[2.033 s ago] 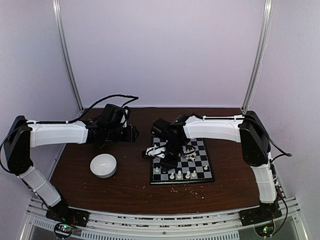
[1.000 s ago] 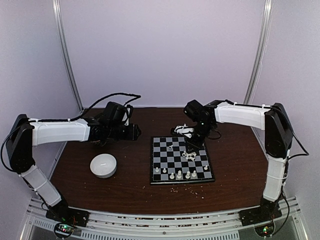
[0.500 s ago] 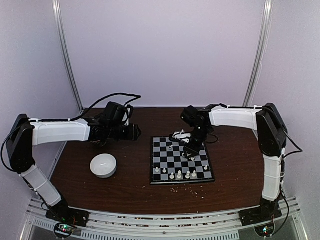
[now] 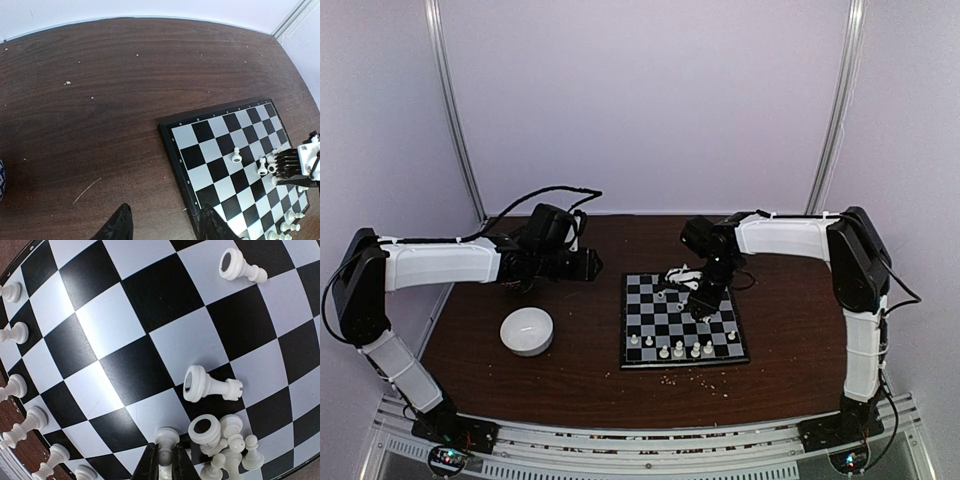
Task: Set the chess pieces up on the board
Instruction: Pick up the pawn from the chessboard, then place the pawn at c2.
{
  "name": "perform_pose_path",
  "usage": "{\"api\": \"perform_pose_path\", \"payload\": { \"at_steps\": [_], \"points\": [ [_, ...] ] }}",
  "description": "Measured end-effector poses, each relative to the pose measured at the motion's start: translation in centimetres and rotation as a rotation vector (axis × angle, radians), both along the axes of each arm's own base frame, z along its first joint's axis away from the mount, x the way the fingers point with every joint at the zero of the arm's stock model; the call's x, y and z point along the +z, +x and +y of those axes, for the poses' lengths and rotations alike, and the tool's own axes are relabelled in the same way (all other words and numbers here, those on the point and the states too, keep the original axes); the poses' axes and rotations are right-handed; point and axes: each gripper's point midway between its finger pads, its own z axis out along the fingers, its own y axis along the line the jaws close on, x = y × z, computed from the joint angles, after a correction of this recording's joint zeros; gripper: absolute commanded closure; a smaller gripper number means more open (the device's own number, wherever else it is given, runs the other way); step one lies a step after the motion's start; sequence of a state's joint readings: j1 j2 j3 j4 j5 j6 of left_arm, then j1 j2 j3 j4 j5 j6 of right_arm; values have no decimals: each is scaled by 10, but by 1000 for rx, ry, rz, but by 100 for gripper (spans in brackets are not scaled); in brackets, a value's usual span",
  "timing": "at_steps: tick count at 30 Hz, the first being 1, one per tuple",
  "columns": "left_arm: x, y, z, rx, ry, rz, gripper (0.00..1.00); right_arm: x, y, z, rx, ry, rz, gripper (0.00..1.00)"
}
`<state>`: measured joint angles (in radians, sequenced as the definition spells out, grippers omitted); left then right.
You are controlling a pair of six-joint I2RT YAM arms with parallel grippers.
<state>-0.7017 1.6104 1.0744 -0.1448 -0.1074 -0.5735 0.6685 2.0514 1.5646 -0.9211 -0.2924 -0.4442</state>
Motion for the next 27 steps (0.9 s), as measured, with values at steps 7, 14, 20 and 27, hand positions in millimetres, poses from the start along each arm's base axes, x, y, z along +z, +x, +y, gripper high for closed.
{"api": "perform_pose_path", "payload": {
  "at_steps": [7, 14, 20, 27],
  "points": [
    [-1, -1, -1, -5, -2, 4, 54, 1, -3, 3, 8, 2, 3, 92],
    [-1, -1, -1, -6, -2, 4, 54, 9, -13, 21, 51, 25, -3, 92],
    [-1, -1, -1, -7, -1, 3, 54, 27, -29, 54, 128, 63, -26, 92],
    [-1, -1, -1, -7, 0, 3, 54, 35, -49, 77, 199, 81, -30, 92]
  ]
}}
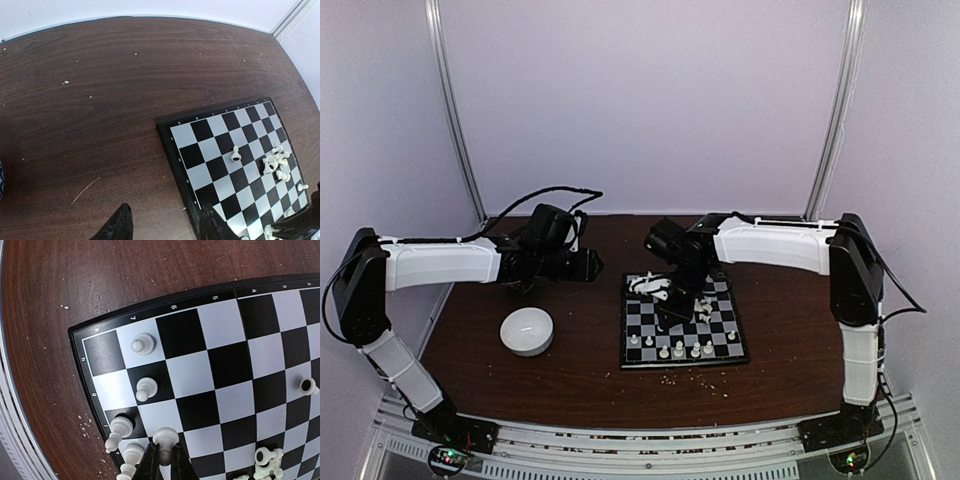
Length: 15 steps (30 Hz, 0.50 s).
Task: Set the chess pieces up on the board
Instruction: Place the pawn at c2.
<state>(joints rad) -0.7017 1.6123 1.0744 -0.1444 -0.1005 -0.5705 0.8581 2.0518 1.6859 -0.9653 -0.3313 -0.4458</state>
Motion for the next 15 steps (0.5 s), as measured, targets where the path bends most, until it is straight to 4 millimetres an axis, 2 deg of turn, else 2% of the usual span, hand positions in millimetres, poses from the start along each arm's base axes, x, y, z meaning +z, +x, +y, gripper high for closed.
{"api": "perform_pose_path", "payload": {
  "at_steps": [15],
  "points": [
    [0, 0, 0, 0, 0, 0, 54, -25, -15, -2, 26, -68, 57, 90]
  ]
}}
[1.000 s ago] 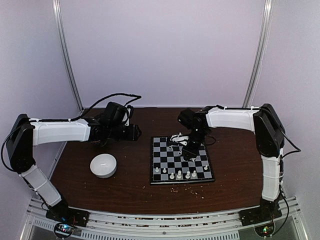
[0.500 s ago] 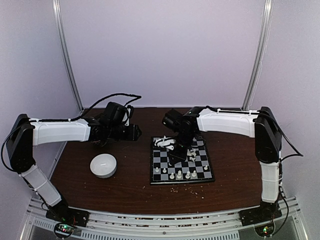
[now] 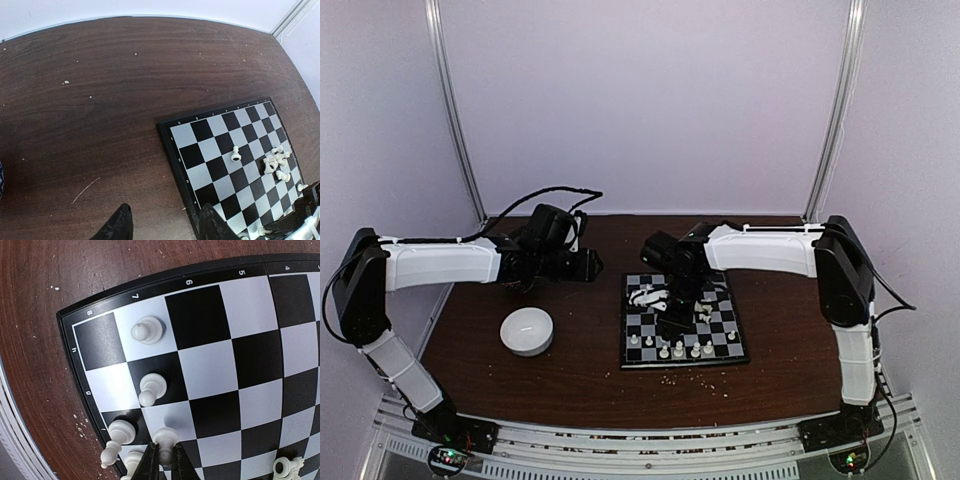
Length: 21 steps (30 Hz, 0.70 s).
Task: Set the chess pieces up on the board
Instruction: Place the pawn at c2.
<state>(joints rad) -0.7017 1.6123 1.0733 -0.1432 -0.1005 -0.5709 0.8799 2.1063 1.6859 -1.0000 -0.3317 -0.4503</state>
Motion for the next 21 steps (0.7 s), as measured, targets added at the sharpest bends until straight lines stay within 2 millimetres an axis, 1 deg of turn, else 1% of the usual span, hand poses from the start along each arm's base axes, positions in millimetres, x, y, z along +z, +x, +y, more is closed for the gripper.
{"api": "perform_pose_path", "payload": {
  "at_steps": [10, 14, 21],
  "points": [
    [0, 0, 0, 0, 0, 0, 54, -5, -1, 0, 2, -10, 8, 88],
    [-2, -1, 0, 0, 1, 3, 54, -7, -2, 0, 3, -14, 10, 84],
    [-2, -1, 1, 0, 2, 4, 54, -8, -1, -1, 1, -24, -2, 75]
  ]
}}
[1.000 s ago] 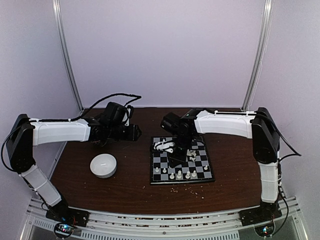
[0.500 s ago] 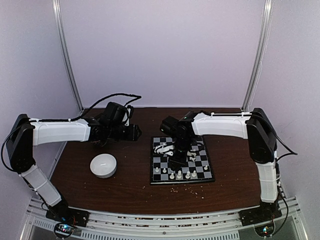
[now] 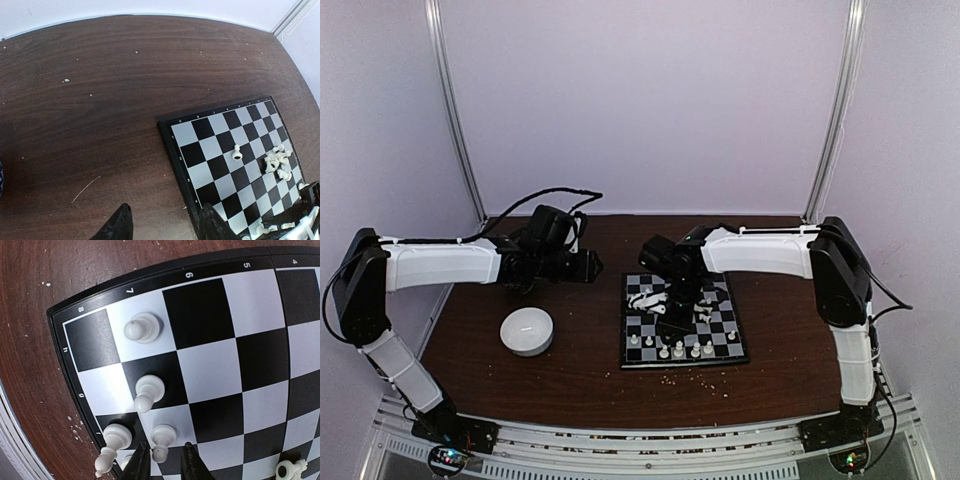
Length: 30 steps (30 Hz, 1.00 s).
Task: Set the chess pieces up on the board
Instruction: Place the pawn at c2, then pick up the pawn from the chessboard.
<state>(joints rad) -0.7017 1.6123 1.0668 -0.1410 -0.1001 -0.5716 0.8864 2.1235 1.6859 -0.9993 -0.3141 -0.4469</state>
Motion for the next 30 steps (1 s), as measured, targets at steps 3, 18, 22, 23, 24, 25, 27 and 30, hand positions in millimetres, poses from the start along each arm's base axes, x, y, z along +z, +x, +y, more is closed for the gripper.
{"api": "perform_pose_path", "payload": {
  "at_steps": [3, 18, 22, 23, 24, 25, 27, 30],
  "points": [
    [0, 0, 0, 0, 0, 0, 54, 2, 1, -1, -2, -2, -10, 73],
    [-3, 0, -3, -10, -2, 10, 54, 92, 71, -51, -195, 150, -179, 72],
    [-6, 0, -4, -16, 0, 18, 54, 80, 102, -82, -291, 117, -185, 73],
    [-6, -1, -5, -19, -2, 20, 54, 75, 106, -86, -303, 106, -183, 73],
    [-6, 0, -6, -21, -3, 21, 54, 70, 108, -88, -309, 95, -179, 73],
    [-6, 0, -7, -24, -4, 22, 54, 65, 109, -89, -310, 85, -174, 73],
    [-5, 1, -9, -29, -8, 24, 54, 54, 109, -88, -308, 65, -158, 72],
    [-4, 1, -11, -36, -12, 26, 54, 35, 109, -89, -307, 34, -126, 72]
  ]
}}
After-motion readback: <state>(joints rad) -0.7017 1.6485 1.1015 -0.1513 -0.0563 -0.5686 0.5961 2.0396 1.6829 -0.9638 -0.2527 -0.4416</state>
